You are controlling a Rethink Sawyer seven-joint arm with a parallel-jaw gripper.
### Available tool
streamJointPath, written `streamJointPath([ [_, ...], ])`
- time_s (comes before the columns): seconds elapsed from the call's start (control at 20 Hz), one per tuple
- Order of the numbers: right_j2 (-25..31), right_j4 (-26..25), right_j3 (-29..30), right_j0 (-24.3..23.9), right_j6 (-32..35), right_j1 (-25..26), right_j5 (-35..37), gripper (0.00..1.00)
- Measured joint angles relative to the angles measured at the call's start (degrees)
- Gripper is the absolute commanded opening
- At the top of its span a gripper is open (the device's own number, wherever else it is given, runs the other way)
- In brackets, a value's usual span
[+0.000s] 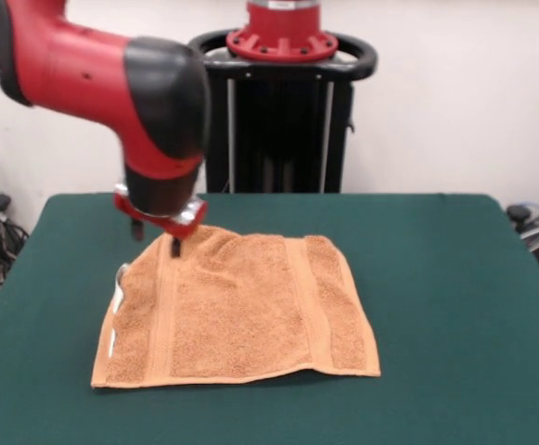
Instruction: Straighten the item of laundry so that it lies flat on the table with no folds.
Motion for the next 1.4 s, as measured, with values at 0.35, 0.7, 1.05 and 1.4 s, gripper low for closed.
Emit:
streamJointPath([
  [0.35,0.43,-0.04,-8.84,-1.39,-0.08,-0.15,6.86,1.00],
  [0.7,1.55,-0.06,-21.72,-1.31,-0.57,2.74,15.52,1.00],
  [1.05,3.88,0.31,-28.45,-1.29,-0.57,4.17,16.58,1.00],
  [1.4,4.36,1.33,-32.04,0.05,-0.57,5.32,16.68,1.00],
])
